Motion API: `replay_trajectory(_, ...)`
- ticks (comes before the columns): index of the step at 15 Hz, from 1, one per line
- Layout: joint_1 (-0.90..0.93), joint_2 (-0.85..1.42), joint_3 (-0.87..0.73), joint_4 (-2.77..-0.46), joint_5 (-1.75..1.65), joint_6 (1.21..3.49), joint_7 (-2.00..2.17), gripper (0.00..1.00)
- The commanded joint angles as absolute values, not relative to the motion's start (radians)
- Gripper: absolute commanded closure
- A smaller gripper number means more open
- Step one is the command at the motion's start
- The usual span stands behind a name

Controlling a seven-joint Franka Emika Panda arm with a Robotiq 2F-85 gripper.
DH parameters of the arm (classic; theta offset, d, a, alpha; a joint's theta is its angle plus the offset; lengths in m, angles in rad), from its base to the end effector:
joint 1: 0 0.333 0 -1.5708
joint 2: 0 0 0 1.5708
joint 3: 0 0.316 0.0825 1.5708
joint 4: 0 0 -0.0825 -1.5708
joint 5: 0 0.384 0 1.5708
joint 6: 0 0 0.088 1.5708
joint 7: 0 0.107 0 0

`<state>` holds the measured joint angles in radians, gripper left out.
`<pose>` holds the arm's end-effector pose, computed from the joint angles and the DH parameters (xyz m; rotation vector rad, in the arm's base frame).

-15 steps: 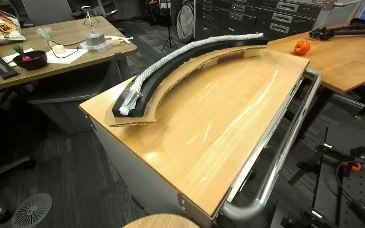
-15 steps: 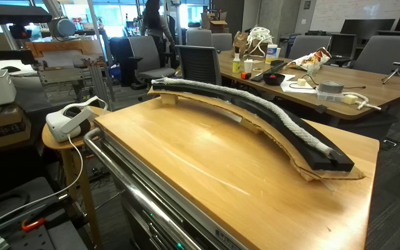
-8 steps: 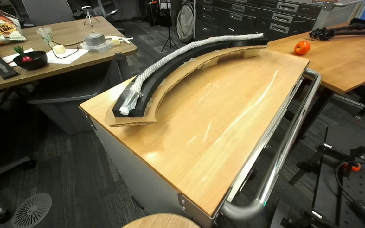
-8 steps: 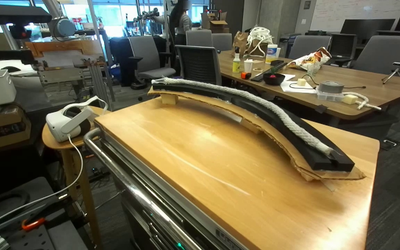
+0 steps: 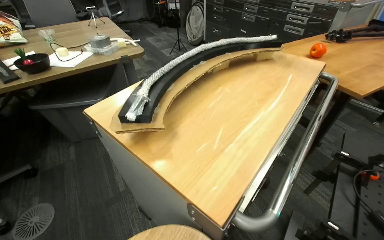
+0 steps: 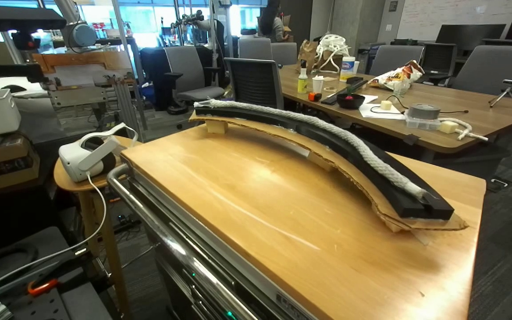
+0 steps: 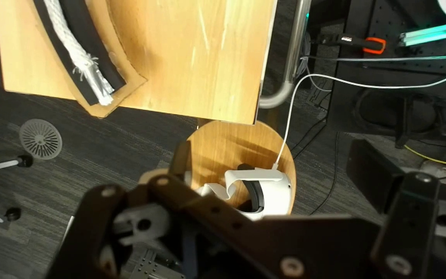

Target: Take the rope and put it on the table

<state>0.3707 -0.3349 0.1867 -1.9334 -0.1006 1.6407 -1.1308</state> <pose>0.3839 0.2430 0.6253 1.9817 2.2206 -0.0170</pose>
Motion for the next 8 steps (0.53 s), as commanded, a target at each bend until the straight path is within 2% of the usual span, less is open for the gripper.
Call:
replay_trajectory(1, 0.329, -0.29, 0.187, -1.932, -0.14, 1.784, -1.126, 0.0)
replay_trajectory(8, 0.223, 0.002, 0.146, -1.776, -0.145, 1.916, -1.135, 0.0)
